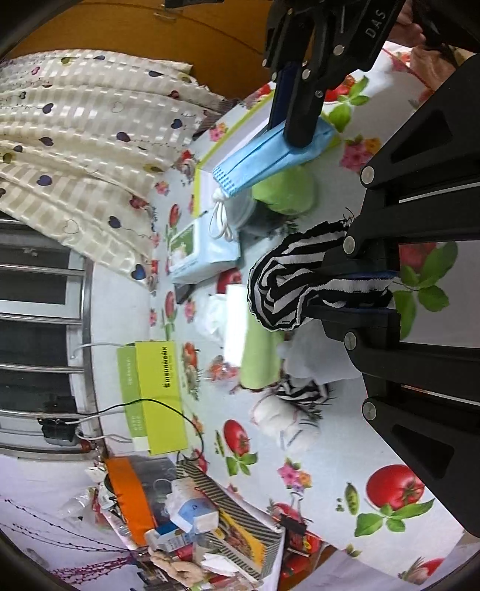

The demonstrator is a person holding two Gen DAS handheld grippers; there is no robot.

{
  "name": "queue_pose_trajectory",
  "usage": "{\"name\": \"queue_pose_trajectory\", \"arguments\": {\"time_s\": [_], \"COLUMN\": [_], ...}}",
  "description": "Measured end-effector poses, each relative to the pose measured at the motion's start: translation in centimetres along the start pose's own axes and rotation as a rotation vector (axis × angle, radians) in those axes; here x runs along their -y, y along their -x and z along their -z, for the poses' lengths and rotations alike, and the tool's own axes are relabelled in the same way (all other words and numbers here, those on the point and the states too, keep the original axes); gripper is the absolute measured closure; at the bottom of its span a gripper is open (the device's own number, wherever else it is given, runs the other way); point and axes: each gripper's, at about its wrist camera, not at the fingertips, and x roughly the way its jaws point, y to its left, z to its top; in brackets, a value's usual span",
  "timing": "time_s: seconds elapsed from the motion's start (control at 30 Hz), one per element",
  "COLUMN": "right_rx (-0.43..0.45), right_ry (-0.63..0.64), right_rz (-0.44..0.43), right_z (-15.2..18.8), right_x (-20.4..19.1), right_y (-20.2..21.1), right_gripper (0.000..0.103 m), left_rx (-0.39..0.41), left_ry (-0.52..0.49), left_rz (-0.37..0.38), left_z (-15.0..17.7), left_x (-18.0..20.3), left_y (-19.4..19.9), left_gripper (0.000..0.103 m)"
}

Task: Organize soft objects
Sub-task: 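Carry the striped sock and blue mask over the white green-rimmed tray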

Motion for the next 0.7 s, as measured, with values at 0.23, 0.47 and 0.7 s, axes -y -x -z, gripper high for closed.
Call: {"name": "queue_pose_trajectory", "arguments": {"time_s": [0.23,0.47,0.7], "right_rx": [0.046,0.081,0.101], "right_ry": [-0.003,-0.031,-0.077], "right_rz": [0.023,0.053,0.095], "right_z": [-0.8,-1.3,-1.0], "right_x": [1.2,3.4,6.3], "right_y": [1.5,2.5,3.5], "right_gripper": [0.088,0.088,0.088], "left_rx": [0.027,0.044,0.047], "left_ry": [-0.013,-0.031,-0.063], "left_rz": [0.007,0.024,0.06], "left_z": [-2.0,-3.8,-5.4], "left_x": [1.2,3.1,6.2], "left_y": [-0.4,-1.1,-2.2], "left_gripper": [0.092,0.092,0.092]}}
